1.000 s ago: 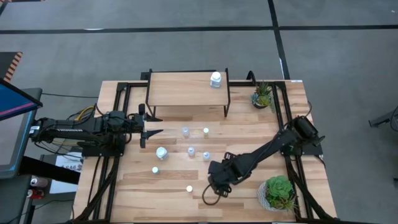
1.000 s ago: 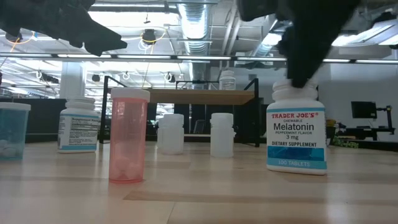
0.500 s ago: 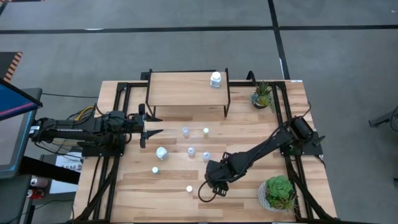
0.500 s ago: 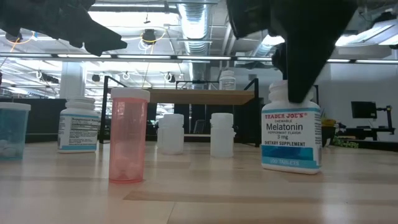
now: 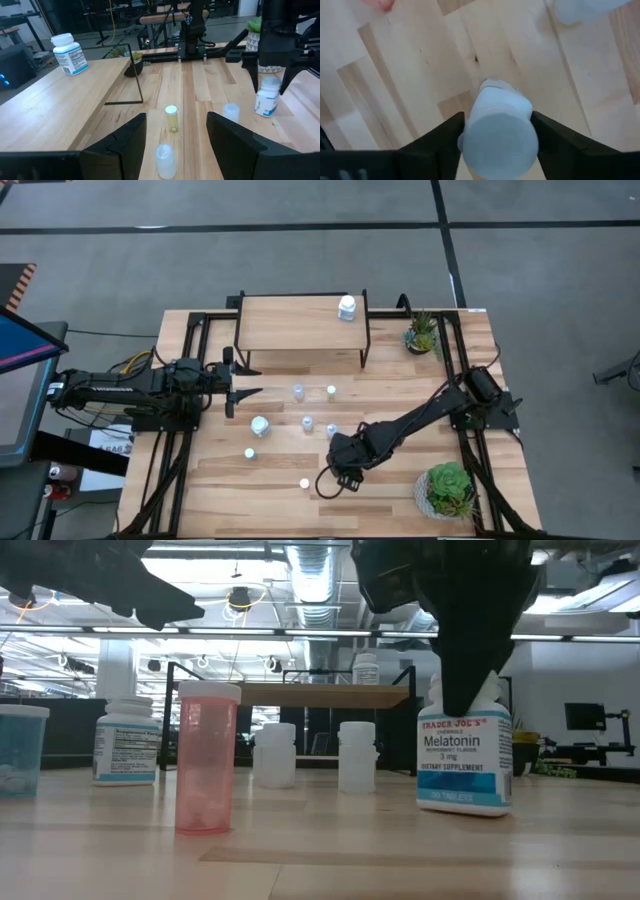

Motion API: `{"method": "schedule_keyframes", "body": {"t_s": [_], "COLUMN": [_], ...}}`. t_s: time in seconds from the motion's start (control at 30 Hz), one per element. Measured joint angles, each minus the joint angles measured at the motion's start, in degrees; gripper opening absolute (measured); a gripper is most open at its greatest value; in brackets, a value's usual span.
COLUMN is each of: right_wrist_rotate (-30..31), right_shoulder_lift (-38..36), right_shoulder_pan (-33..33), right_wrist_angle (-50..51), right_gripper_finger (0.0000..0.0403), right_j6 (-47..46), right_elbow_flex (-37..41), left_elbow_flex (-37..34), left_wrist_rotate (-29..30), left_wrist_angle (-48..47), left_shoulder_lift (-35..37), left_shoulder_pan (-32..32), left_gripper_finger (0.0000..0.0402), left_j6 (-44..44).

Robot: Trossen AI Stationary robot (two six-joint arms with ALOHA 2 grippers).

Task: Pick and place medicine bottles onto shelf by color
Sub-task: Put the bottom big white pill bottle on the shelf aligned with the other big white pill bottle

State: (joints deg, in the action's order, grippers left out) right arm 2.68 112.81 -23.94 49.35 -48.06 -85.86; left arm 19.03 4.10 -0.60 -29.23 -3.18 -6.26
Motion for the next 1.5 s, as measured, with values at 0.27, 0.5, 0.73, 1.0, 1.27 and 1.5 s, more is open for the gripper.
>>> {"method": "schedule_keyframes", "body": {"t_s": [0.27,0.5,0.73,1.0,1.27,1.5], "right_wrist_rotate": [-4.6,-5.8,-1.7,-0.9,-0.9,-0.9], "right_shoulder_lift": [-0.4,-1.9,-2.2,-2.2,-2.1,-1.3], "right_shoulder_pan": [2.8,7.5,16.3,30.6,42.5,48.7], "right_wrist_angle": [1.2,14.5,28.2,32.0,32.0,31.3], "right_gripper_finger": [0.0167,0.0167,0.0167,0.0167,0.0167,0.0167], "right_j6": [0.0,9.5,25.2,43.1,57.6,68.1], "right_elbow_flex": [-1.4,-14.9,-29.5,-34.1,-35.3,-35.3], "left_elbow_flex": [0.0,0.0,0.0,0.0,0.0,0.0], "left_wrist_rotate": [0.0,0.0,-0.1,0.0,0.0,0.0], "left_wrist_angle": [0.0,0.1,0.1,0.1,0.1,0.1], "left_shoulder_lift": [0.0,0.0,0.0,0.0,0.0,0.0], "left_shoulder_pan": [0.0,0.0,0.0,0.0,0.0,0.0], "left_gripper_finger": [0.0197,0.0197,0.0197,0.0197,0.0197,0.0197], "left_j6": [0.0,0.0,0.0,0.0,0.0,0.0]}}
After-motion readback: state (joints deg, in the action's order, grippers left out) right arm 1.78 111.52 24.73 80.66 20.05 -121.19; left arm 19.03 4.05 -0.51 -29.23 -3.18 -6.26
